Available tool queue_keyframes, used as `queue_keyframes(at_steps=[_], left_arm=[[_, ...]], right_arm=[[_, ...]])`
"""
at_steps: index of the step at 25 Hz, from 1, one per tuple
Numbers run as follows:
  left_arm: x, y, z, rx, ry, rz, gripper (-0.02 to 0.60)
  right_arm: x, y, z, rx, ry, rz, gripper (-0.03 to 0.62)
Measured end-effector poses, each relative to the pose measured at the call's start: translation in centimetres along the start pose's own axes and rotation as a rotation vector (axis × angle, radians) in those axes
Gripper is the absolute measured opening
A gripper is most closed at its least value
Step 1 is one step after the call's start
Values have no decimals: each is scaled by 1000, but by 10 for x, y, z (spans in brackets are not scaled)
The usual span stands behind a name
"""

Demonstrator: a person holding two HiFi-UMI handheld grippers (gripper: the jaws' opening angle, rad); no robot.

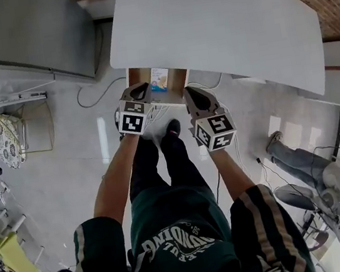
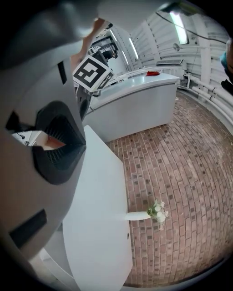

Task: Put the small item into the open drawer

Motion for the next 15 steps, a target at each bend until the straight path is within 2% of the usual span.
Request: queue_keyframes(at_steps=[9,15], left_arm=[[21,59,50,107,40,-73,21],[37,107,90,174,87,-198,21]], right_arm=[[-3,61,27,116,12,31,25],[0,110,47,223,14,59,25]])
Point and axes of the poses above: the fingertips, and each gripper's own axes: z backward along the fingers, x to its right, y out of its top, the point moved 4 cm from there along z, backward along the fingers, and after that the axes turned 12 degrees about -y, right-handed, at the moved point
